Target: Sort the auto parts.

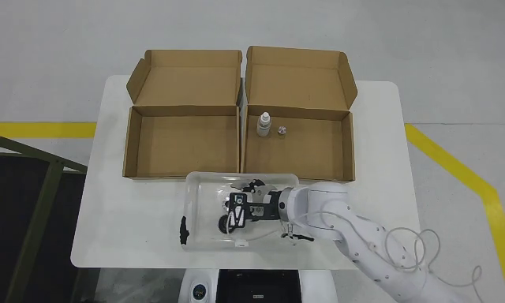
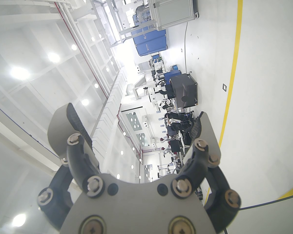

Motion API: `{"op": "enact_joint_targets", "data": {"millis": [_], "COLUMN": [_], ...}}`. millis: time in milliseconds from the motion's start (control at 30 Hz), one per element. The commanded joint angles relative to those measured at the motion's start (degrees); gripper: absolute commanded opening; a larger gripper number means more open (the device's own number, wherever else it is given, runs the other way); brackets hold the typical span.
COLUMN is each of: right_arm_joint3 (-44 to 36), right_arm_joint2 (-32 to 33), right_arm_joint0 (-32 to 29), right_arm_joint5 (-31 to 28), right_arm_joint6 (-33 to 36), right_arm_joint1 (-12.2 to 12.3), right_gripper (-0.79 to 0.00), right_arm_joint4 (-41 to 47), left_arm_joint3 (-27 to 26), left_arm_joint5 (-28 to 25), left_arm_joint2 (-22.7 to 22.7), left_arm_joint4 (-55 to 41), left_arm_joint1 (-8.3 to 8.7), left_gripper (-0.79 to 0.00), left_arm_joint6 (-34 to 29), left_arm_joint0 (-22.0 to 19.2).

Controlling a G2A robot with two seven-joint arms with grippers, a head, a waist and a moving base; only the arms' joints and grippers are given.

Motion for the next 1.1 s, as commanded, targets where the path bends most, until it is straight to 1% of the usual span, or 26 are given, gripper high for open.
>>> {"op": "enact_joint_targets", "data": {"millis": [0, 433, 1067], "right_arm_joint3": [0.67, 5.97, 13.39], "right_arm_joint2": [-0.15, -3.06, -9.42], "right_arm_joint0": [0.13, 2.37, 8.70], "right_arm_joint5": [0.18, 0.19, 0.07], "right_arm_joint6": [0.13, -0.88, -0.66], "right_arm_joint1": [-0.08, -1.39, -5.02], "right_gripper": [-0.403, -0.400, -0.409], "right_arm_joint4": [-0.14, 0.00, 1.25], "left_arm_joint3": [0.00, 0.00, 0.00], "left_arm_joint5": [0.00, 0.00, 0.00], "left_arm_joint2": [0.00, 0.00, 0.00], "left_arm_joint4": [0.00, 0.00, 0.00], "left_arm_joint1": [0.00, 0.00, 0.00], "left_gripper": [0.000, 0.000, 0.000], "left_arm_joint6": [0.00, 0.00, 0.00], "left_arm_joint0": [0.00, 0.00, 0.00]}}
